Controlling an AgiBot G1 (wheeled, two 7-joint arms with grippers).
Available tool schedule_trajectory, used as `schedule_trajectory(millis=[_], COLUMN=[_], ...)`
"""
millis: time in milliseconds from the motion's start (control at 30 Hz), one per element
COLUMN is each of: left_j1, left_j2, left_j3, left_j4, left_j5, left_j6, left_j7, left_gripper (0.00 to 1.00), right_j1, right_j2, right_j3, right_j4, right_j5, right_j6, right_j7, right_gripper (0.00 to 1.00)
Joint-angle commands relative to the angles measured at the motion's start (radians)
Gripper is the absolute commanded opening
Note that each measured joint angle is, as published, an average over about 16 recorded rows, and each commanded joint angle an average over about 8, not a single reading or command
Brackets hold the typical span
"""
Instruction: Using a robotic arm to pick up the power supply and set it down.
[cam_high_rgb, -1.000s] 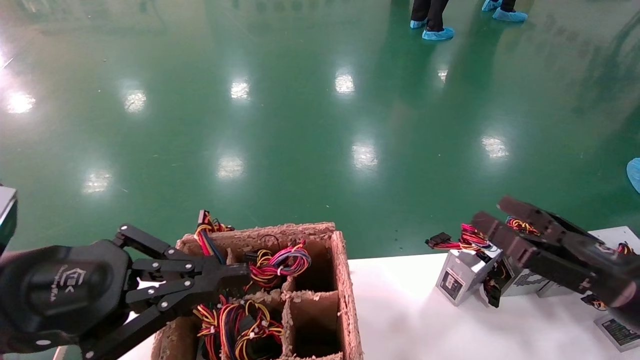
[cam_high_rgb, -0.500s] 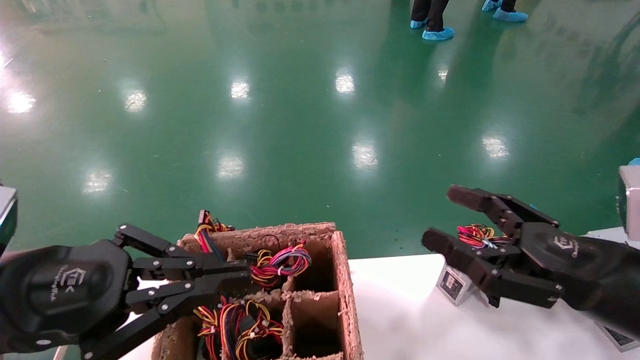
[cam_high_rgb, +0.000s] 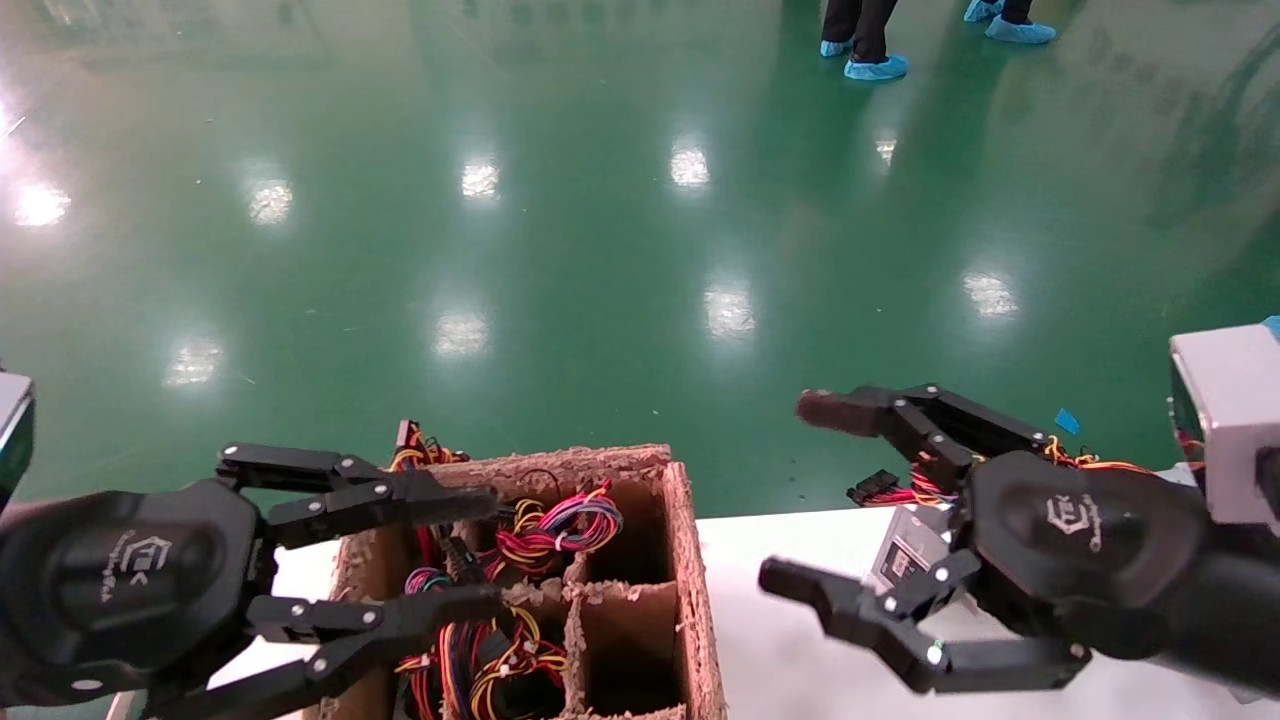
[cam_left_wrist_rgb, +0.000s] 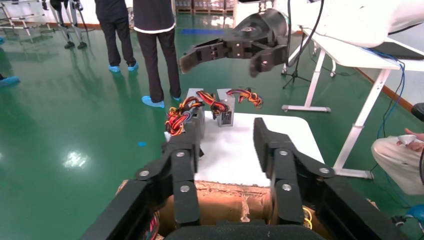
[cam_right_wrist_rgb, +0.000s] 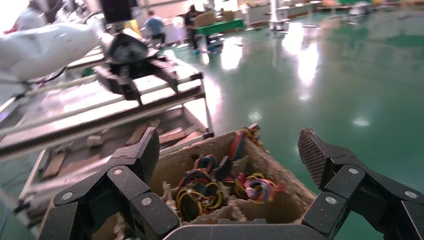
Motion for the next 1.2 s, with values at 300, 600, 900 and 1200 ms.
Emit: schedule_trajectory(millis=[300,600,900,1200], left_j1=[0.0,0.0,0.0,0.0], left_j2=[0.0,0.0,0.0,0.0], left_j3=[0.0,0.0,0.0,0.0], left_j4=[0.0,0.0,0.0,0.0], left_j5=[0.0,0.0,0.0,0.0], left_j6=[0.0,0.0,0.0,0.0], left_j7=[0.0,0.0,0.0,0.0], left_gripper=[1.0,1.0,1.0,1.0], right_j1=[0.153,0.195,0.178,0.17], right_j2=[-0.017,-0.022,-0.02,-0.019], right_j3=[-0.083,-0.106,-0.097,-0.093], right_j4=[-0.007,-0.01,-0.01,-0.009], right_j5=[-0.043,-0.057,-0.052,-0.049], right_j6=[-0.118,-0.151,-0.138,-0.131], right_j7=[-0.032,-0.04,-0.037,-0.036], right_gripper=[1.0,1.0,1.0,1.0])
